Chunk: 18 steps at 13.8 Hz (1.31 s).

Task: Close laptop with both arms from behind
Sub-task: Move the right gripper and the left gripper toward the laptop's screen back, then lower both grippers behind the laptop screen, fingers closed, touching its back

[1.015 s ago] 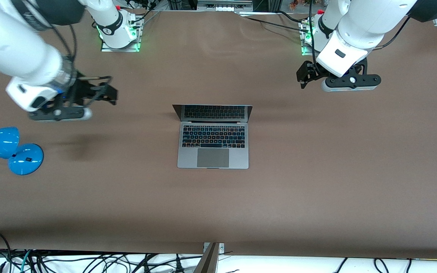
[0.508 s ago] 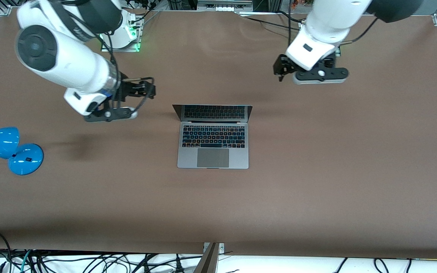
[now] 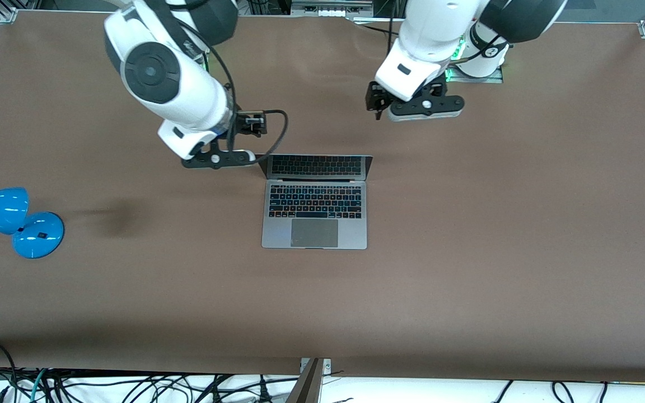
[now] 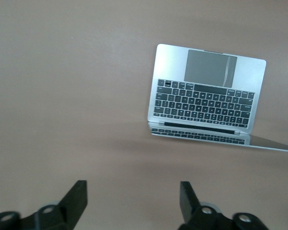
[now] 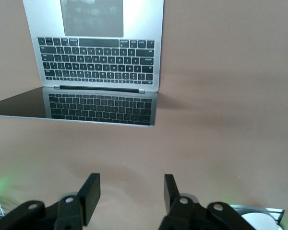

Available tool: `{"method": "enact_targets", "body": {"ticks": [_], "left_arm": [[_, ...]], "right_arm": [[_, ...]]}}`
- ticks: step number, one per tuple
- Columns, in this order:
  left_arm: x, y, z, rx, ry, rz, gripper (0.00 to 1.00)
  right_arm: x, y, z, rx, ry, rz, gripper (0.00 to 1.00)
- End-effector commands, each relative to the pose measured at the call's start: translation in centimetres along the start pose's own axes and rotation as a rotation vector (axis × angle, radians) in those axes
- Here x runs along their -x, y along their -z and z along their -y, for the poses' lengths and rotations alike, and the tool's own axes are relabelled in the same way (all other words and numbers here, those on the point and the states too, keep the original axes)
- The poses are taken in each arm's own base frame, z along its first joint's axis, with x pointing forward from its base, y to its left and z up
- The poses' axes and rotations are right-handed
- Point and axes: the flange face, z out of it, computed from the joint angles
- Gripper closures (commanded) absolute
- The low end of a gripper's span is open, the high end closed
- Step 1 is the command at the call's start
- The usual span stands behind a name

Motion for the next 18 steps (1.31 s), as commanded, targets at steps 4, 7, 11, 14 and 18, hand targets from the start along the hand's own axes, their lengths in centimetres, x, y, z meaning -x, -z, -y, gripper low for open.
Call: {"method": "enact_targets", "body": {"ticks": [4, 7, 11, 14, 18], "left_arm": [[-0.1, -3.4, -2.8, 0.012, 0.044, 0.013, 0.43], [0.4, -5.5, -3.9, -0.008, 0.043, 0.036, 0.84], [0.1, -8.1, -5.2, -0.001, 0.047, 0.045, 1.00], [-0.5, -10.4, -5.5, -0.011, 0.051, 0.067, 1.00], [-1.1, -12.6, -5.5, -0.017, 0.057, 0.082, 1.00]], "right_arm": [[-1.0, -3.7, 1.8, -0.075, -0.019, 0.114, 0.68], [-1.0, -6.3, 3.1, -0.045, -0.003, 0.157, 0.79], [-1.3, -9.4, 4.5, -0.017, 0.008, 0.197, 0.91], [-1.7, -11.3, 5.1, -0.006, 0.011, 0.214, 0.93], [-3.1, -13.3, 5.2, -0.011, 0.001, 0.206, 0.98]]}}
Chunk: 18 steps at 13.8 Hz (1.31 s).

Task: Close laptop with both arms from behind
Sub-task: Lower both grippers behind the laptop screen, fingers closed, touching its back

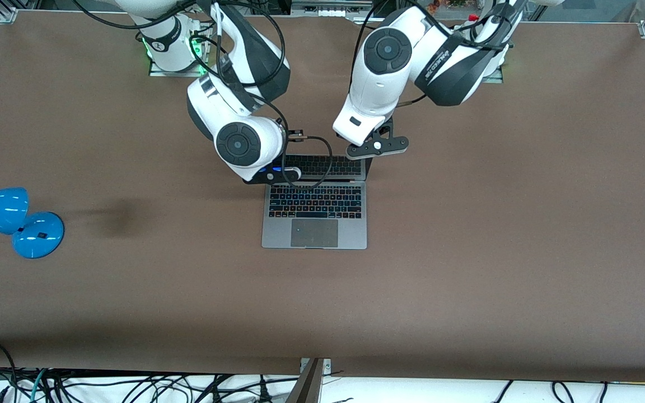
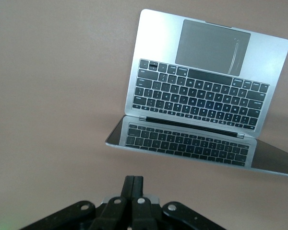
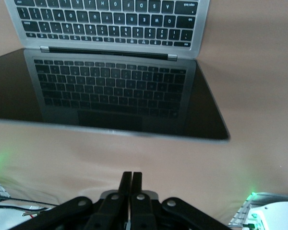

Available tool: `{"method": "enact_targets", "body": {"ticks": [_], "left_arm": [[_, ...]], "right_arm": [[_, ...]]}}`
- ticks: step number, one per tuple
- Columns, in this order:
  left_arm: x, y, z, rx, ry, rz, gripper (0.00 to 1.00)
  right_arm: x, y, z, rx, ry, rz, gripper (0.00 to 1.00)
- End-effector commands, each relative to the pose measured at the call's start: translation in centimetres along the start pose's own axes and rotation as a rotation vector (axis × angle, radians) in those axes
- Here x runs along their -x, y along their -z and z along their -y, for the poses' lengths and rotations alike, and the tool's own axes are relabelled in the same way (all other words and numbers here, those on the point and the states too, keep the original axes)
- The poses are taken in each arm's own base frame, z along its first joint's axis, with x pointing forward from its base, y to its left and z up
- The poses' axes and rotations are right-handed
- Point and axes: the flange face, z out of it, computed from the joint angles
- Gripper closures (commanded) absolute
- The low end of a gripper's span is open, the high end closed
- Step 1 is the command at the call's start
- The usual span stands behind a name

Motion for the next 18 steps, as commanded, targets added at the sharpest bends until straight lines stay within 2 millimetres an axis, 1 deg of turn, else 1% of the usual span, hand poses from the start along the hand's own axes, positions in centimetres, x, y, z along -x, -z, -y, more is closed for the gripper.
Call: {"method": "enact_targets", "body": {"ticks": [1, 4, 6, 8, 9, 12, 14, 15, 18], "left_arm": [[-0.6, -1.1, -0.1, 0.001, 0.011, 0.000, 1.00], [-1.7, -3.0, -0.2, 0.010, 0.016, 0.004, 1.00], [-2.5, -4.3, -0.1, 0.011, 0.020, 0.008, 1.00], [-2.8, -5.3, -0.2, 0.007, 0.020, 0.016, 1.00], [-2.9, -5.5, -0.2, 0.007, 0.020, 0.018, 1.00], [-3.0, -6.5, -0.1, 0.002, 0.007, 0.024, 1.00], [-2.9, -5.7, 0.3, -0.006, -0.003, 0.028, 1.00], [-2.8, -4.9, 0.7, -0.010, -0.001, 0.030, 1.00], [-1.7, -3.3, 1.2, -0.025, -0.003, 0.048, 1.00]], "right_arm": [[-0.8, -0.6, 0.2, -0.012, -0.010, -0.009, 0.98], [-1.3, -0.7, 0.0, -0.018, -0.009, -0.020, 0.98], [-2.0, -0.7, -0.2, -0.034, -0.012, -0.041, 0.98], [-2.5, -0.7, -0.4, -0.039, -0.016, -0.051, 0.98], [-2.5, -0.7, -0.4, -0.038, -0.016, -0.052, 0.98], [-3.4, -1.0, -0.4, -0.053, -0.023, -0.077, 0.98], [-3.7, -0.9, -0.4, -0.060, -0.023, -0.090, 0.98], [-3.7, -0.9, -0.5, -0.061, -0.025, -0.091, 0.98], [-3.8, -0.7, -0.6, -0.063, -0.027, -0.096, 0.98]]}}
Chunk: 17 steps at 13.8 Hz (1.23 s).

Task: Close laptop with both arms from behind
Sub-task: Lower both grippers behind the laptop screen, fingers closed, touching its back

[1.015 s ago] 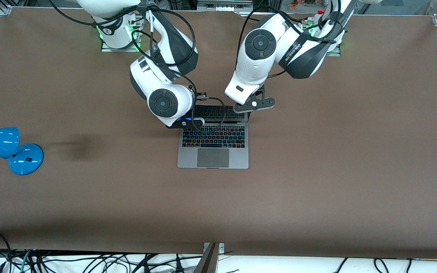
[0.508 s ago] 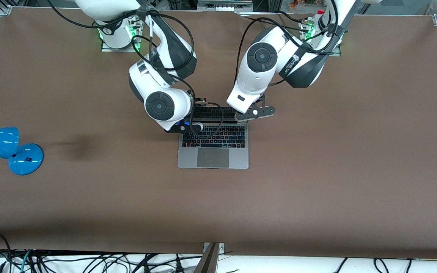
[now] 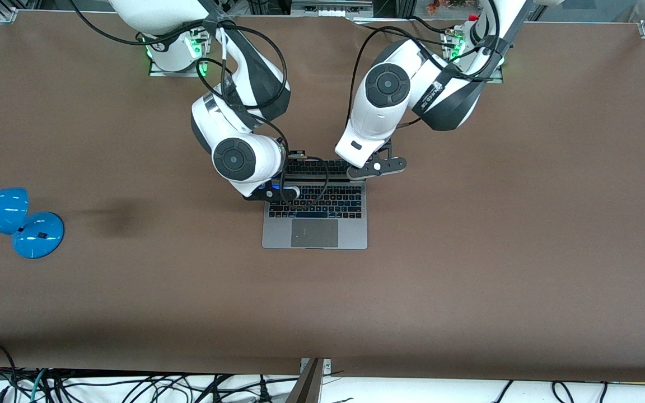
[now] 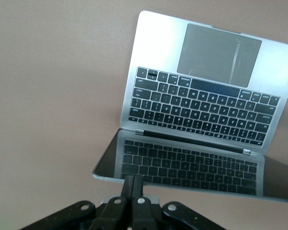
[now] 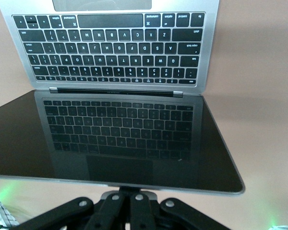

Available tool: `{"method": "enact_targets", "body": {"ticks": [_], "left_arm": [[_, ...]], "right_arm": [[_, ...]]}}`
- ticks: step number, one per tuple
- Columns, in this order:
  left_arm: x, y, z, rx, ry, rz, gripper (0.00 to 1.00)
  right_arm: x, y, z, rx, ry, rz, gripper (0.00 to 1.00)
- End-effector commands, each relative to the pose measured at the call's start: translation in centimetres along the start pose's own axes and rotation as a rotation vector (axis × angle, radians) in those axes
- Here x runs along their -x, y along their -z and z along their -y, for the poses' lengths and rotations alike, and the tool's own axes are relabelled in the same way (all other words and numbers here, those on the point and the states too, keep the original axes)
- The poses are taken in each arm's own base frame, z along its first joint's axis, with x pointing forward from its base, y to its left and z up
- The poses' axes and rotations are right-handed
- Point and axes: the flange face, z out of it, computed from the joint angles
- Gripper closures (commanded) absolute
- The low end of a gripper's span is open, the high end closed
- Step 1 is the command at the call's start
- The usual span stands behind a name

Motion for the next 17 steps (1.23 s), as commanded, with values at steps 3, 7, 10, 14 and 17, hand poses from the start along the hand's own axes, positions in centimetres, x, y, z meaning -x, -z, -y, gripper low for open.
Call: {"method": "enact_targets", "body": {"ticks": [3, 7, 10, 14, 17], "left_arm": [[1.4, 0.5, 1.0, -0.033, -0.018, 0.058, 1.00], [1.6, -0.6, 0.3, -0.019, -0.019, 0.068, 1.00], [0.5, -1.6, 0.0, 0.004, -0.009, 0.056, 1.00], [-0.9, -3.1, -0.4, 0.021, -0.010, 0.035, 1.00], [-1.9, -3.1, -0.7, 0.035, -0.004, 0.027, 1.00]], "right_arm": [[-0.9, 0.3, -0.2, -0.021, 0.002, -0.028, 0.98], [-1.3, 0.4, -0.4, -0.032, 0.009, -0.041, 0.98], [-1.2, 0.5, -0.4, -0.032, 0.011, -0.042, 0.98], [-1.6, 0.6, -0.7, -0.037, 0.005, -0.047, 0.98], [-1.8, 0.8, -1.1, -0.040, -0.002, -0.050, 0.98]]}}
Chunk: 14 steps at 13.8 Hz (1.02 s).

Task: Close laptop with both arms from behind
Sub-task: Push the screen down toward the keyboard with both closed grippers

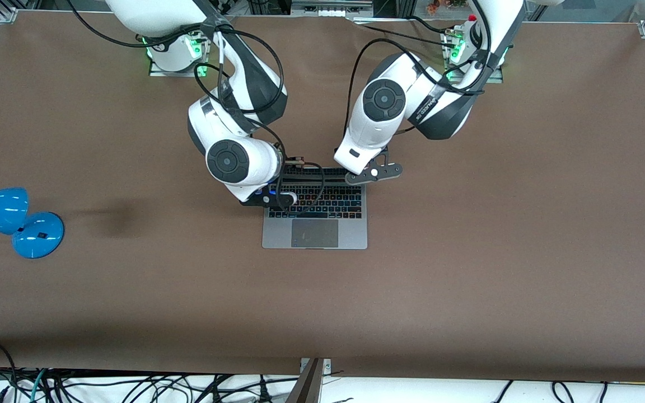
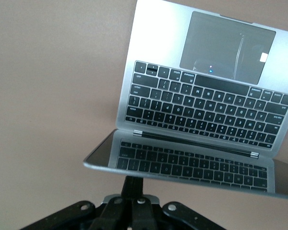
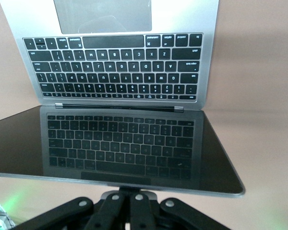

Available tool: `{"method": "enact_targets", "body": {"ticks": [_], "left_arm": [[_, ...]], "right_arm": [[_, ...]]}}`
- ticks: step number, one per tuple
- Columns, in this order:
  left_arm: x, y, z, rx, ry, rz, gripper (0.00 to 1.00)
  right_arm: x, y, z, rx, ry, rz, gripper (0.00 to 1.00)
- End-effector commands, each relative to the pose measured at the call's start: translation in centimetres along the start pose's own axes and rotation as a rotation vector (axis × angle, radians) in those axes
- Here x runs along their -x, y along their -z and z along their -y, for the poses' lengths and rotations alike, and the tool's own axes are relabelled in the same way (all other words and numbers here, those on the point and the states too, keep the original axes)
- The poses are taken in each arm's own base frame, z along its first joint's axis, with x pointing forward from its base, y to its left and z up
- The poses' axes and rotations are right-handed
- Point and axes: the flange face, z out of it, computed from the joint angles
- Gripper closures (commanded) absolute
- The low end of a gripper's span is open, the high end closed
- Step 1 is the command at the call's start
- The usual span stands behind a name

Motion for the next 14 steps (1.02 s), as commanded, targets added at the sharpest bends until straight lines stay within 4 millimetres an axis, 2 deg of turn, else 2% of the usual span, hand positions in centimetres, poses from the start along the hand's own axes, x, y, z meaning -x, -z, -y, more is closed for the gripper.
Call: {"method": "enact_targets", "body": {"ticks": [1, 5, 14], "left_arm": [[-1.1, 0.3, -0.7, 0.027, -0.013, 0.004, 1.00], [-2.0, -0.2, -1.0, 0.019, -0.018, -0.008, 1.00], [-3.9, -1.4, -1.1, 0.021, -0.009, -0.002, 1.00]], "right_arm": [[-0.8, 0.5, -0.6, -0.018, 0.006, -0.013, 0.98], [-1.6, 0.6, -0.4, -0.046, 0.002, -0.060, 0.98], [-3.8, -0.6, -1.0, -0.072, 0.013, -0.108, 0.98]]}}
